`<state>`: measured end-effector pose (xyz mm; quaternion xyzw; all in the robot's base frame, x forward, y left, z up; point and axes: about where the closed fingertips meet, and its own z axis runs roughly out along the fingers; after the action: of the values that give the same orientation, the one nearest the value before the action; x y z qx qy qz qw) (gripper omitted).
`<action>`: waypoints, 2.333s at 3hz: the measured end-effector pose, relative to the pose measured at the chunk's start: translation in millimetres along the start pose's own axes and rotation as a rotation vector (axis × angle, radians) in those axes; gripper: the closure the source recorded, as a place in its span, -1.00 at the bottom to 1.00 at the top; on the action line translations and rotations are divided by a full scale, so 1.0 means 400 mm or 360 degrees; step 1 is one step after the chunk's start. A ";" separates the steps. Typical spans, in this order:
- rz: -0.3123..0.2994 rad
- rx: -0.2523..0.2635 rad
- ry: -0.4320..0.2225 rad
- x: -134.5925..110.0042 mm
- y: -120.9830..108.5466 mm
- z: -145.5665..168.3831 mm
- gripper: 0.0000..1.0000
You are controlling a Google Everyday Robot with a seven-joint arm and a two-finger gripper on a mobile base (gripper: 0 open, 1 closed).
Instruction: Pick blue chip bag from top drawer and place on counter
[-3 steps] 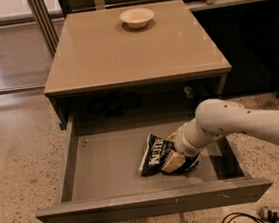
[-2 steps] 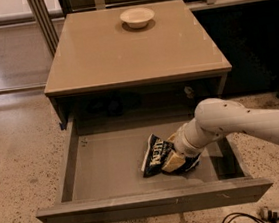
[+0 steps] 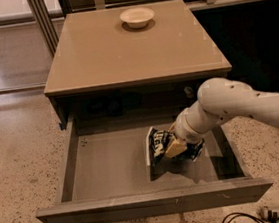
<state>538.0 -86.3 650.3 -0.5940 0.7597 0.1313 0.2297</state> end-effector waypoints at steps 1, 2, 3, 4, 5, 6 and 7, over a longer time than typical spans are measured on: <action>-0.0139 0.0063 -0.0038 -0.184 -0.047 -0.203 1.00; -0.0253 0.0113 -0.0083 -0.331 -0.094 -0.357 1.00; -0.0325 0.0165 -0.0178 -0.422 -0.164 -0.434 1.00; -0.0326 0.0163 -0.0192 -0.425 -0.167 -0.432 1.00; -0.0357 0.0122 -0.0402 -0.471 -0.231 -0.405 1.00; -0.0427 0.0079 -0.0495 -0.528 -0.318 -0.353 1.00; -0.0490 0.0111 -0.0472 -0.570 -0.417 -0.307 1.00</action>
Offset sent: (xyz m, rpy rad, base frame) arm 0.0440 0.0439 0.2592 0.0020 -0.1990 0.1340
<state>717.8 4.2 883.3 -0.6690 0.6218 0.1544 0.3768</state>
